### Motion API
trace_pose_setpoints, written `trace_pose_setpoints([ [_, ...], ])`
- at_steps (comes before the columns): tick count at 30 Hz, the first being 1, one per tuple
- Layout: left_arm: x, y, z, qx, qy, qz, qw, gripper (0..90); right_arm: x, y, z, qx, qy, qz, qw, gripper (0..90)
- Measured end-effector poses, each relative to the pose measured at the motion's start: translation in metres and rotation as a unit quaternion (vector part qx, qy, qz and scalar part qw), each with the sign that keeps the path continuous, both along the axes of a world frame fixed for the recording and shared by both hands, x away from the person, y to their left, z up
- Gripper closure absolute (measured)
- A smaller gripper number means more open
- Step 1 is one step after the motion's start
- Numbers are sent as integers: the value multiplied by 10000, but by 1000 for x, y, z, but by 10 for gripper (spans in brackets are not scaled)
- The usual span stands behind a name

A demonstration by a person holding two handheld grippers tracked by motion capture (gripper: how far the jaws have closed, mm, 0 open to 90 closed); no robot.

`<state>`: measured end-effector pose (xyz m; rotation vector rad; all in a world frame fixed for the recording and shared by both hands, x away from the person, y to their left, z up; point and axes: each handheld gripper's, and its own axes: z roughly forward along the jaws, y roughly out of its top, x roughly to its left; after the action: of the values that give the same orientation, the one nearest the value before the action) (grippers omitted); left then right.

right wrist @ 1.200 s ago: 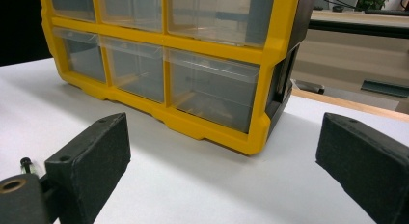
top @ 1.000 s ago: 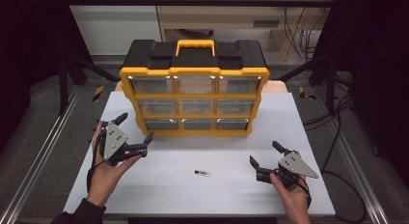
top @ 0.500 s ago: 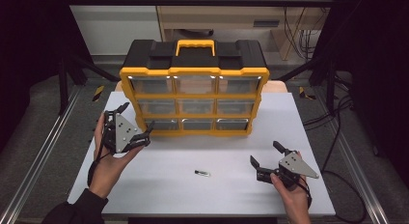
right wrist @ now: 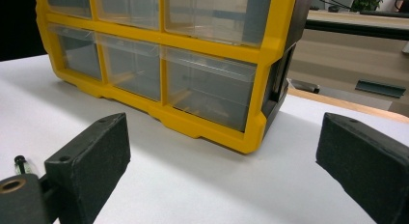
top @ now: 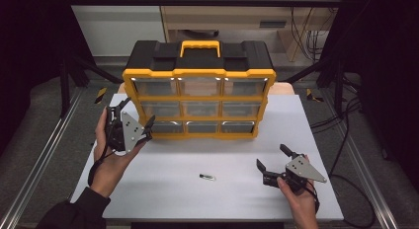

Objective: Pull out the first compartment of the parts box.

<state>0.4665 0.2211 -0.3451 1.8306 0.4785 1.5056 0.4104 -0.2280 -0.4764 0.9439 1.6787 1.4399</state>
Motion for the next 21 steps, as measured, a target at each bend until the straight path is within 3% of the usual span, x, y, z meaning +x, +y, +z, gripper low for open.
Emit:
trace_pose_setpoints([
  [12, 1, -10, 7, 477, -306, 105, 9983, 212, 0, 0, 0, -1, -6, -4, 10000, 52],
  [21, 4, -13, 12, 706, -427, 129, 9965, 258, 0, 0, 0, -12, -12, -8, 10000, 54],
])
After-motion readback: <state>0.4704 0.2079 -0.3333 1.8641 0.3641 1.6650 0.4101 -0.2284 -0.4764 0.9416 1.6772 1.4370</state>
